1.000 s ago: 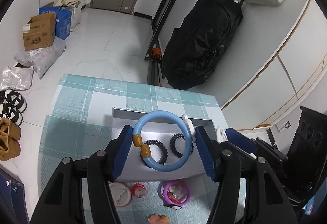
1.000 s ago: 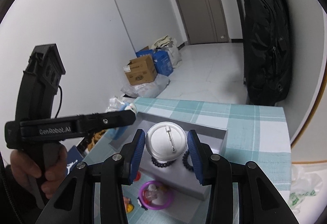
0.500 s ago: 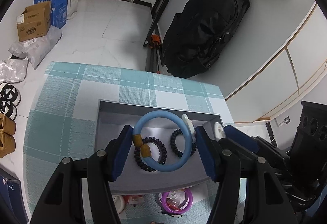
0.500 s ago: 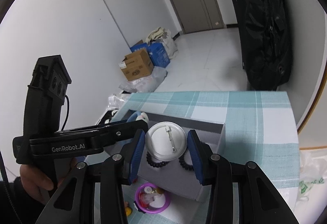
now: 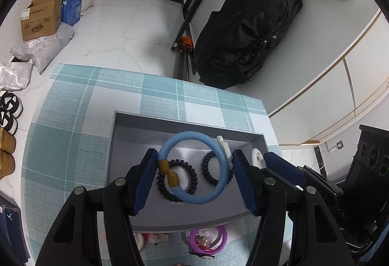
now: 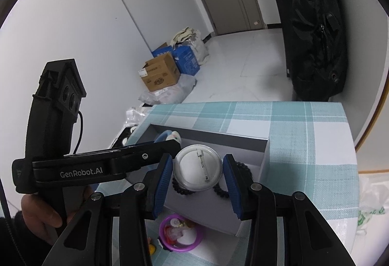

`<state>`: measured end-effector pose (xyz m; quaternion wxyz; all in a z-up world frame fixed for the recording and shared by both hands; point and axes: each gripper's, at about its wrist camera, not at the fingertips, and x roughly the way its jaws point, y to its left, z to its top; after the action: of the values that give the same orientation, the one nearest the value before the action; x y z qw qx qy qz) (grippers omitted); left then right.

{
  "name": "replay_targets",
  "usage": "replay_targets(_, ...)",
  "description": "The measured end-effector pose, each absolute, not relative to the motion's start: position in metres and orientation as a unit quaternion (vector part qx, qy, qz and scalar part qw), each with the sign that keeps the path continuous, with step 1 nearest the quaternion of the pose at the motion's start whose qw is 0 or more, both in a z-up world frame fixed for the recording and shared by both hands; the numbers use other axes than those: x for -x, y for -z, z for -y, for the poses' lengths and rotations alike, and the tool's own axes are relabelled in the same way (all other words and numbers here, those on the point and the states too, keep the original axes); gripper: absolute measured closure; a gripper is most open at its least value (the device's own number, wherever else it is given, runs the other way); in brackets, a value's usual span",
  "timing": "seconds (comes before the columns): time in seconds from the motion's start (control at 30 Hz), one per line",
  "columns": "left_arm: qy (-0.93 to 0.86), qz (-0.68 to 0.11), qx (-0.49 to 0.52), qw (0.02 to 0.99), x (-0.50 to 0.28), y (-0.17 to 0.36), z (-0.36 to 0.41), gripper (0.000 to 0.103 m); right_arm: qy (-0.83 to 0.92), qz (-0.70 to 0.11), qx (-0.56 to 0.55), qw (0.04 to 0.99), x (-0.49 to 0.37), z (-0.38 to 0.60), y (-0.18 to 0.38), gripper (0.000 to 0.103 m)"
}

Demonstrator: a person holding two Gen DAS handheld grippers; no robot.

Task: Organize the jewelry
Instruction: 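Lower the blue ring and white badge into the box and open both tools, then withdraw both tools from the box and reach the left tool to the pig figure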

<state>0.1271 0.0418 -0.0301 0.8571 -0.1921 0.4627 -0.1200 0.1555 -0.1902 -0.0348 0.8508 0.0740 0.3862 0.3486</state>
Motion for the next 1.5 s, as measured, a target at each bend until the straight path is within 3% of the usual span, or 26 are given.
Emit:
replay_targets(0.33, 0.130, -0.460, 0.201, 0.855, -0.126, 0.031, -0.046, 0.045, -0.347, -0.382, -0.072, 0.853, -0.154, 0.190, 0.033, 0.059)
replay_targets(0.47, 0.134, -0.452, 0.205, 0.858, -0.124, 0.028, -0.048, 0.027, -0.345, -0.377, -0.073, 0.856, -0.153, 0.192, 0.031, 0.051)
replay_targets(0.6, 0.131, -0.445, 0.205, 0.862, -0.119, 0.023, -0.051, 0.026, -0.344, -0.373, -0.075, 0.859, -0.151, 0.195, 0.029, 0.049)
replay_targets(0.77, 0.119, -0.438, 0.204, 0.868, -0.111, 0.018, -0.055, 0.026, -0.339, -0.360, -0.079, 0.865, -0.145, 0.202, 0.024, 0.036)
replay_targets(1.03, 0.114, -0.425, 0.171, 0.882, -0.088, 0.009, -0.046, 0.026, -0.330, -0.352, -0.085, 0.872, -0.128, 0.219, 0.022, 0.027)
replay_targets(1.37, 0.100, -0.434, 0.145, 0.883, -0.060, 0.021, -0.039, 0.026, -0.317, -0.348, -0.078, 0.879, -0.101, 0.229, 0.020, 0.005)
replay_targets(1.5, 0.097, -0.435, 0.134, 0.885, -0.047, 0.021, -0.038, 0.026, -0.317, -0.352, -0.059, 0.879, -0.091, 0.228, 0.021, 0.004)
